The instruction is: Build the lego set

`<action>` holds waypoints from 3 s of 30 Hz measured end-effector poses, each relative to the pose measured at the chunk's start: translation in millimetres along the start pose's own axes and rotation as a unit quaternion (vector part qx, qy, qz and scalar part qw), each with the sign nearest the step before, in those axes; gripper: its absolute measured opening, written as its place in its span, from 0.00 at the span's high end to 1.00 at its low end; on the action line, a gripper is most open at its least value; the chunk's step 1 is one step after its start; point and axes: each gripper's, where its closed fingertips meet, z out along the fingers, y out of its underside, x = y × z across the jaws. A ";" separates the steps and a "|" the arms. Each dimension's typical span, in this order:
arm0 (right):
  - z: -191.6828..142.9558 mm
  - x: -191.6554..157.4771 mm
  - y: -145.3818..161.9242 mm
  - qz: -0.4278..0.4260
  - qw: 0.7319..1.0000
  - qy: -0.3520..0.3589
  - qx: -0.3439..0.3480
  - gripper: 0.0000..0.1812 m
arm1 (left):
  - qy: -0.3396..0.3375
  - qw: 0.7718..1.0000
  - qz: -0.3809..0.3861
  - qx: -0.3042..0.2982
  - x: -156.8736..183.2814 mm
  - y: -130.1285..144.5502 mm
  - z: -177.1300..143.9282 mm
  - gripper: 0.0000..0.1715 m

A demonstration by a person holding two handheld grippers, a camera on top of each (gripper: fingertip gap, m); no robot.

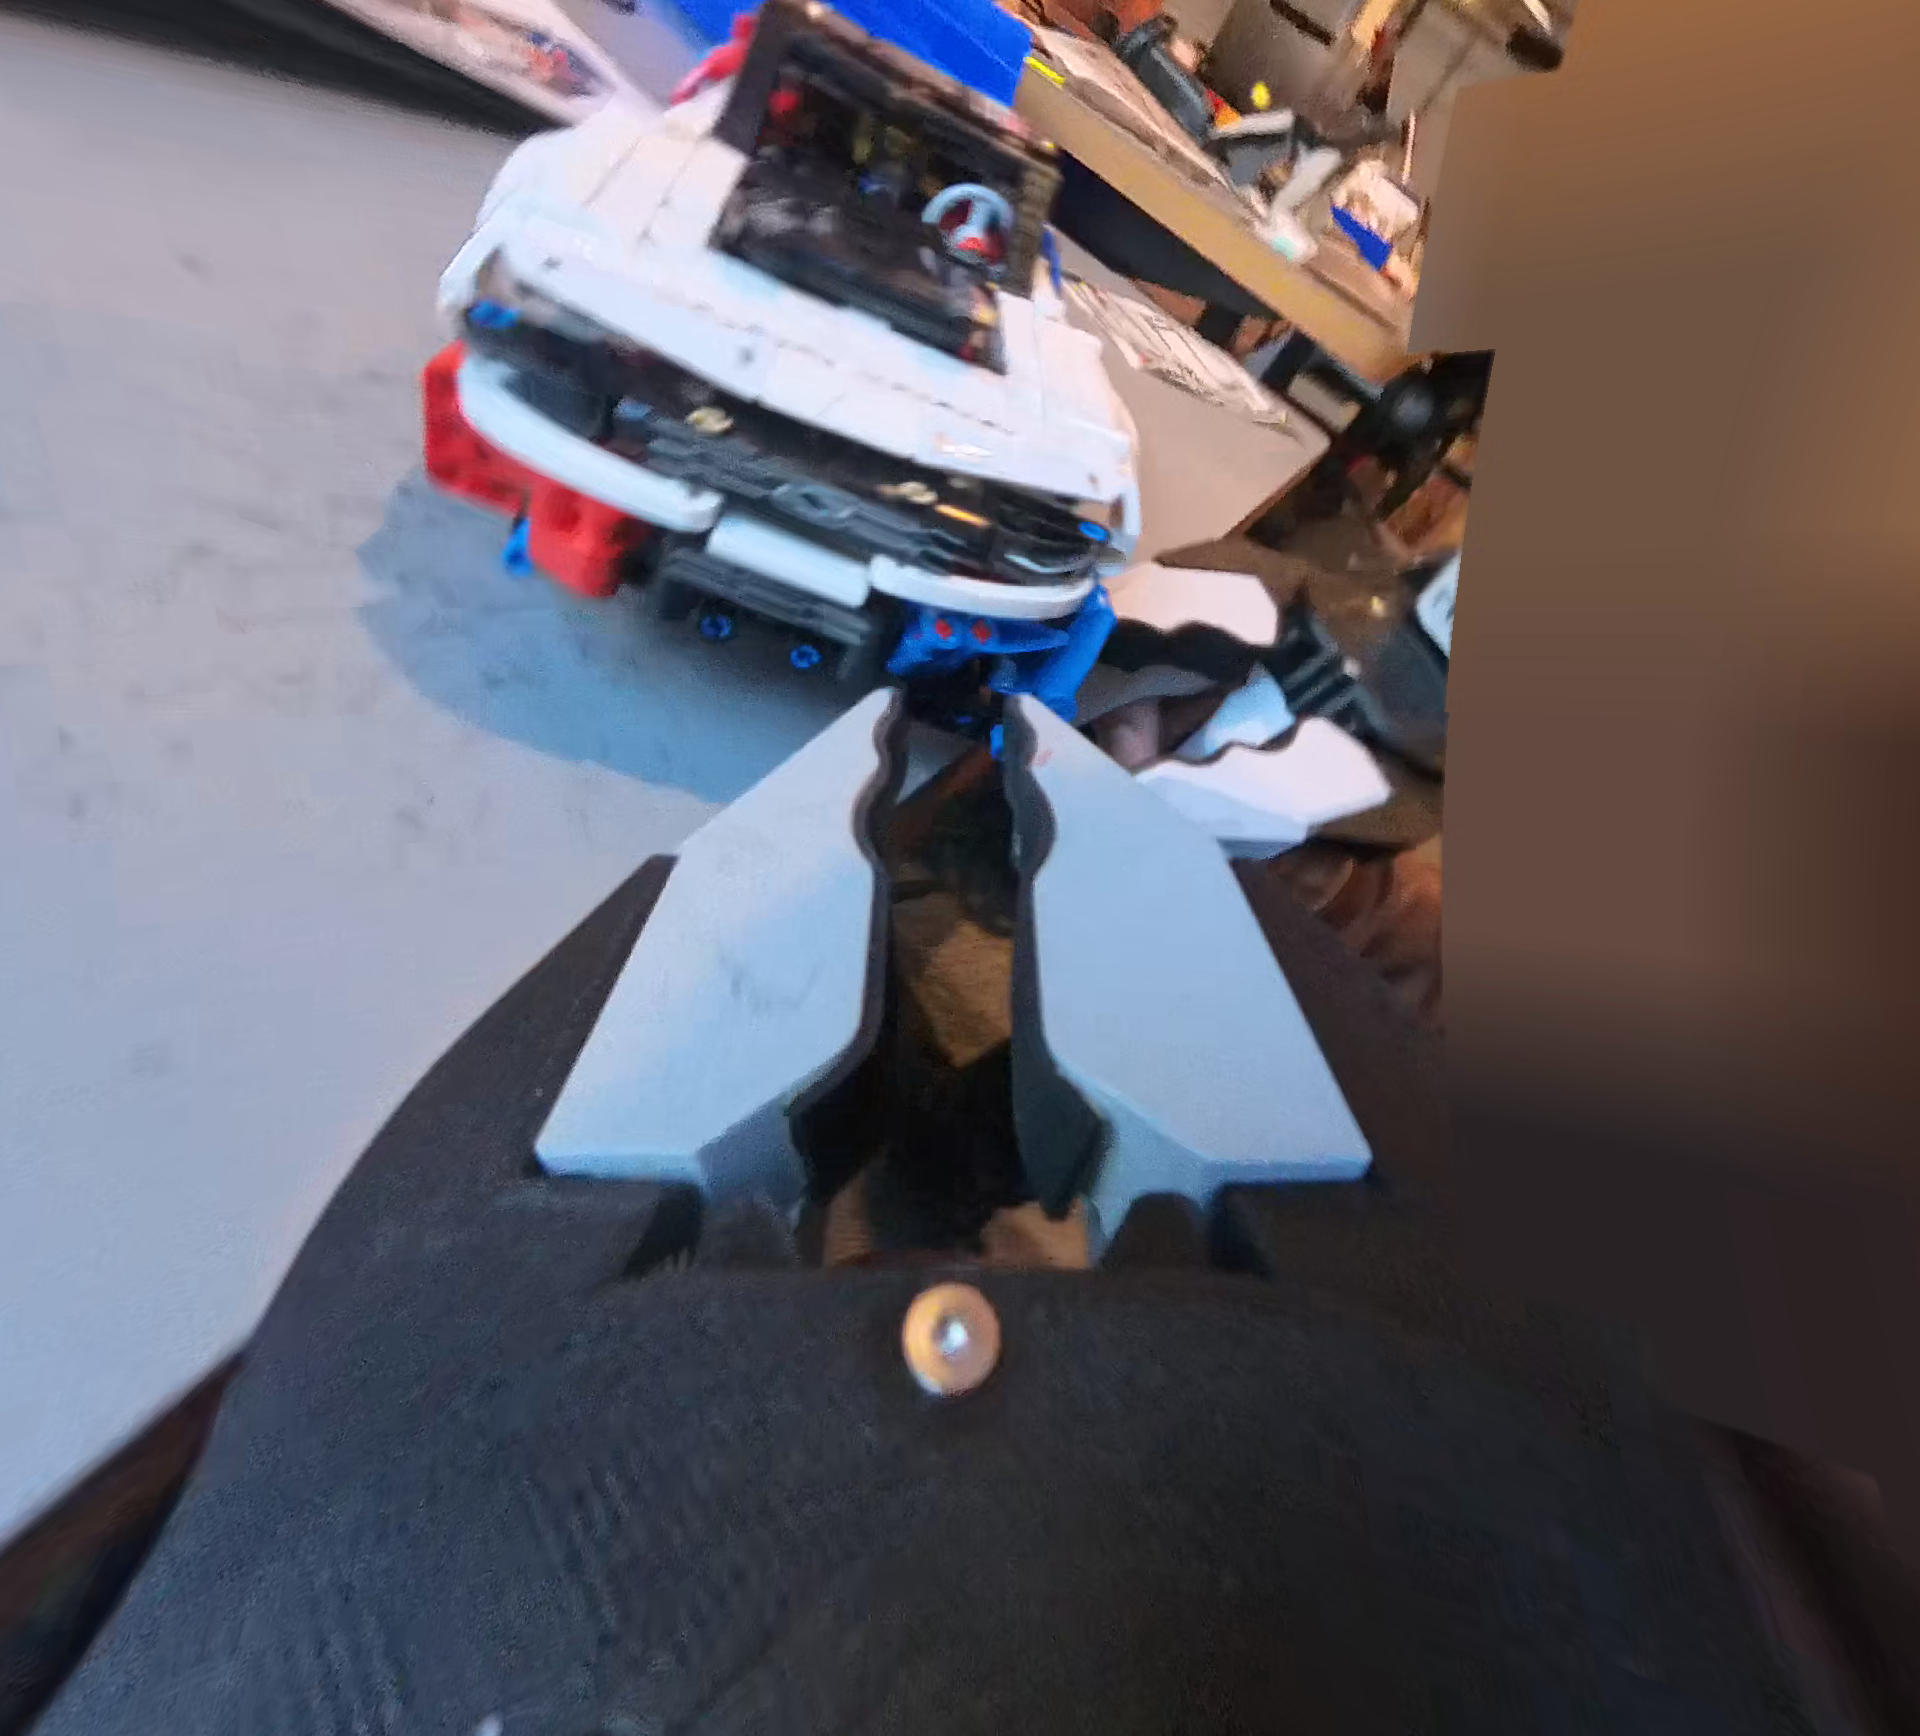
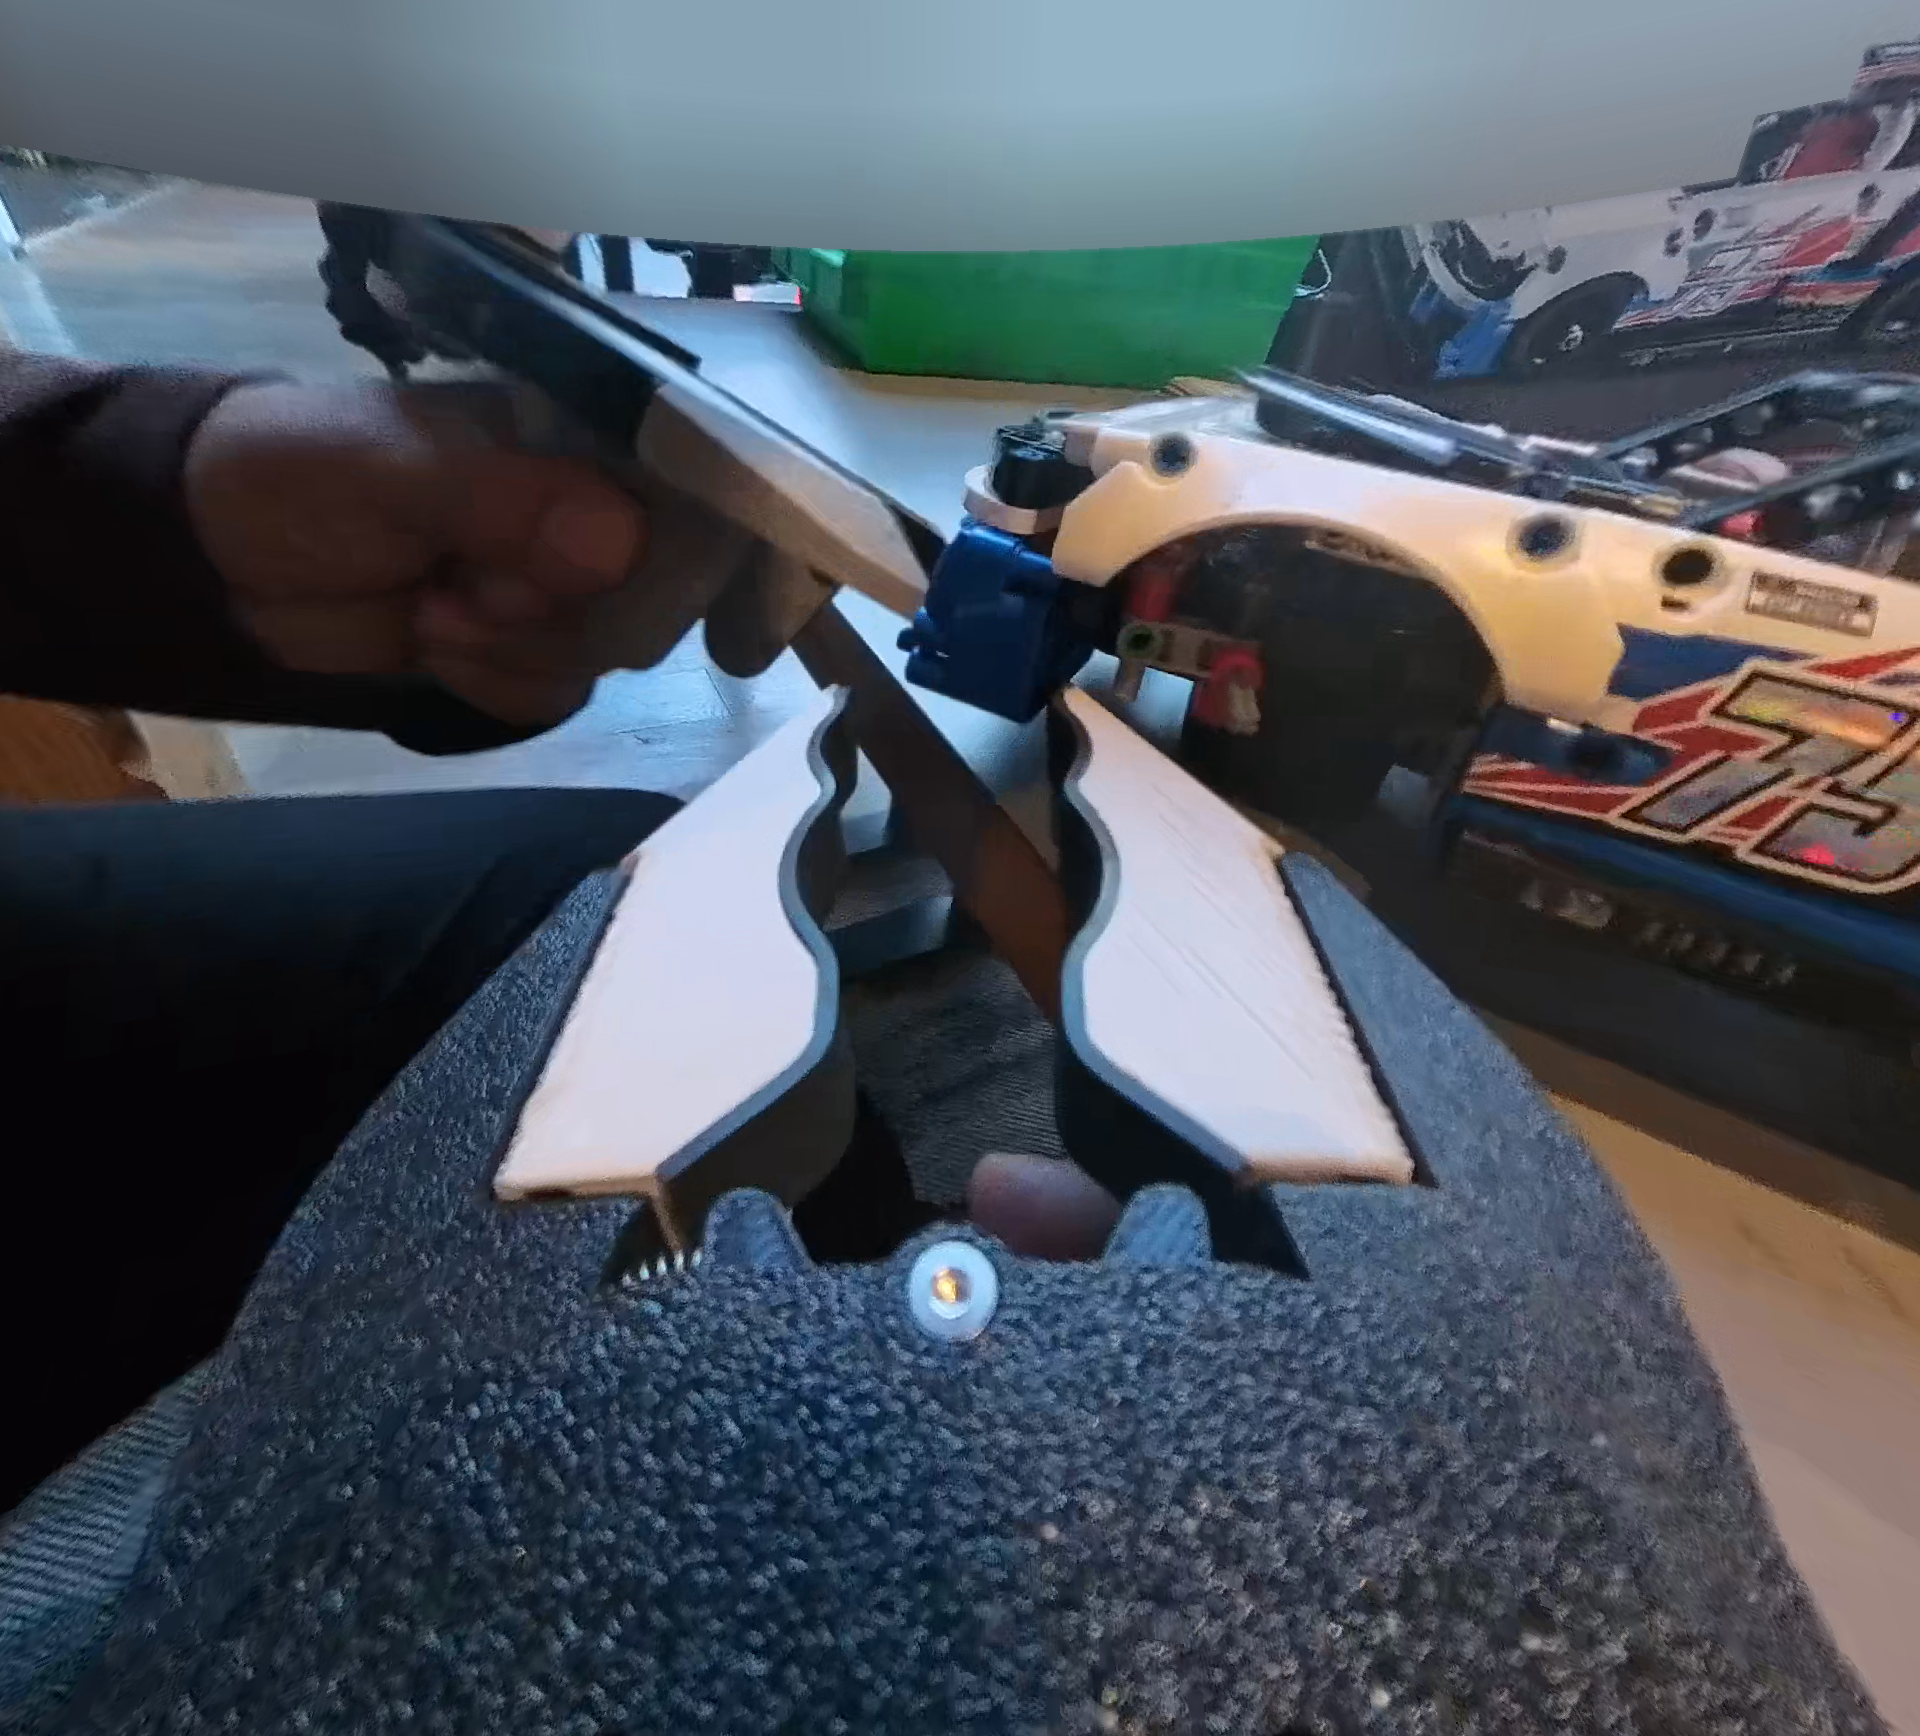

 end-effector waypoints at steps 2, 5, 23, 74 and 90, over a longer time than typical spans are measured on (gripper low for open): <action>-0.6 -0.3 3.5 -0.031 0.999 0.011 -0.008 0.80 | 0.017 0.997 -0.081 0.007 2.4 2.7 -4.8 0.96; -1.4 -2.7 2.8 -0.070 0.997 0.030 -0.003 0.75 | 0.047 0.979 -0.200 0.016 3.9 4.5 -10.6 0.96; -2.3 -1.6 12.4 -0.104 0.992 0.068 0.007 0.74 | 0.072 0.900 -0.429 0.029 6.2 7.6 3.0 0.93; -93.7 55.8 -9.2 0.117 0.961 0.224 -0.114 0.54 | 0.092 0.957 0.208 -0.183 -49.7 -58.7 -35.0 0.43; -173.6 172.5 -26.0 0.010 0.960 0.241 -0.139 0.59 | 0.024 0.947 0.298 -0.121 -82.6 -68.5 -23.6 0.61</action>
